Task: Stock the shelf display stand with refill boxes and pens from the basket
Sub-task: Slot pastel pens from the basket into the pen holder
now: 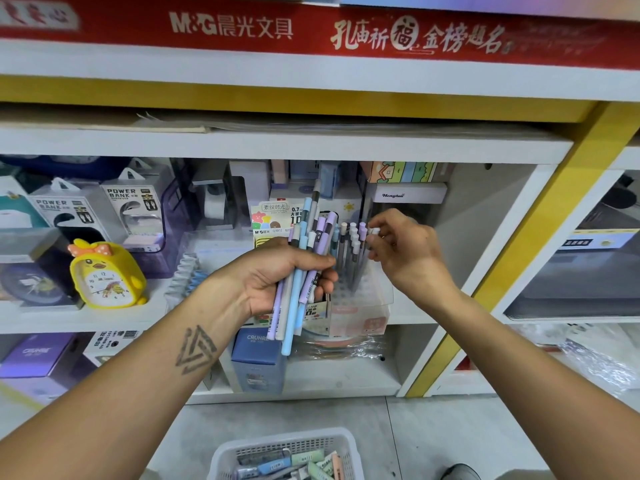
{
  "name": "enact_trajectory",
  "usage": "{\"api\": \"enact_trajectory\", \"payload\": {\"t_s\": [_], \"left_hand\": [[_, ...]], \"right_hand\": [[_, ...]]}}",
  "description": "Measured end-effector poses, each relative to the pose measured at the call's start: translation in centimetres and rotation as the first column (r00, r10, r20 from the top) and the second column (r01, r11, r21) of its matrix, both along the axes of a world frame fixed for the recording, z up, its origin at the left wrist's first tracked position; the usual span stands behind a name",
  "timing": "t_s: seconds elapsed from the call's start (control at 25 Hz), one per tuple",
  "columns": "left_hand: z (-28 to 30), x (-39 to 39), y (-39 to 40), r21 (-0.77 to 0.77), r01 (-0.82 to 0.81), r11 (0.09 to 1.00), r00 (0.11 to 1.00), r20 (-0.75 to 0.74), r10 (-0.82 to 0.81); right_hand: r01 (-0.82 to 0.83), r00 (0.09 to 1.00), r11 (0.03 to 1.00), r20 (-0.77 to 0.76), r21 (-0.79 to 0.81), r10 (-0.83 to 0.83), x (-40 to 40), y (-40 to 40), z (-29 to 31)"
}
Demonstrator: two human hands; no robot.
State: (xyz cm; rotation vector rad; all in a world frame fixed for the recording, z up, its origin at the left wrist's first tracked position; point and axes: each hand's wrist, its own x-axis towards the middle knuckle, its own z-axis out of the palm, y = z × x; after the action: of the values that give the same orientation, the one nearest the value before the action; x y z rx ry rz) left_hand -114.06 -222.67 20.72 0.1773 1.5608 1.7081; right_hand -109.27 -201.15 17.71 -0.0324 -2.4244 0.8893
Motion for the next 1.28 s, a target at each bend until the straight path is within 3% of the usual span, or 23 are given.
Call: {"api": "enact_trajectory", "payload": {"t_s": [0.16,0.28,0.36,0.4,0.48,0.56,0.72,0.92,1.0,1.12,1.2,1.28], "left_hand": [[0.0,-0.1,-0.1,0.011,0.0,1.0,1.0,-0.002,0.0],[0.0,-0.1,-0.1,0.01,0.012,1.0,1.0,0.002,-0.012],[0.0,0.1,-0.1,0.015,0.025,1.0,1.0,0.011,-0.025],[0.0,0.2,0.0,0.022,0.034,0.999,0.999,0.015,-0.034],[0.1,0.4,0.2,0.03,0.056,0.998,0.998,0.011,-0.056],[0.0,0.8,0.5,0.021,0.099,0.995,0.995,-0.004,-0.099],[-0.1,1.4,1.0,0.011,0.146,0.989,0.989,0.003,-0.146],[-0.1,0.8,0.7,0.023,0.061,0.998,0.995,0.075,-0.063],[-0.3,0.6,0.7,-0.014,0.013,1.0,0.997,0.08,-0.012],[-0.3,0.4,0.6,-0.045,-0.01,0.999,0.997,0.072,0.014],[-0.3,0.3,0.6,-0.044,-0.016,0.999,0.997,0.073,0.019],[-0.3,0.3,0.7,-0.045,-0.018,0.999,0.998,0.067,0.021]], "right_hand": [[-0.099,0.994,0.993,0.045,0.07,0.096,0.5,-0.1,0.0],[-0.22,0.975,0.947,0.07,0.234,0.209,1.0,-0.4,-0.2],[-0.169,0.985,0.938,0.02,0.303,0.171,0.9,-0.6,0.1],[-0.119,0.992,0.959,-0.016,0.257,0.127,0.7,-0.9,0.4],[-0.069,0.997,0.995,0.019,-0.07,0.07,0.4,-1.7,1.3],[-0.059,0.985,0.9,0.123,-0.433,0.123,-0.1,-2.7,2.1],[-0.03,0.978,0.805,0.147,-0.593,0.145,-0.6,-3.0,2.8],[0.016,0.994,0.638,0.079,-0.77,0.071,-0.6,-0.9,3.8],[0.067,0.998,0.702,0.056,-0.71,-0.038,-0.7,0.3,4.1],[0.156,0.988,0.943,0.05,-0.294,-0.148,-0.5,1.1,3.8],[0.102,0.992,0.993,0.084,-0.06,-0.097,-0.1,0.8,3.0],[0.038,0.992,0.999,0.117,0.018,-0.04,-0.1,0.5,2.1]]}}
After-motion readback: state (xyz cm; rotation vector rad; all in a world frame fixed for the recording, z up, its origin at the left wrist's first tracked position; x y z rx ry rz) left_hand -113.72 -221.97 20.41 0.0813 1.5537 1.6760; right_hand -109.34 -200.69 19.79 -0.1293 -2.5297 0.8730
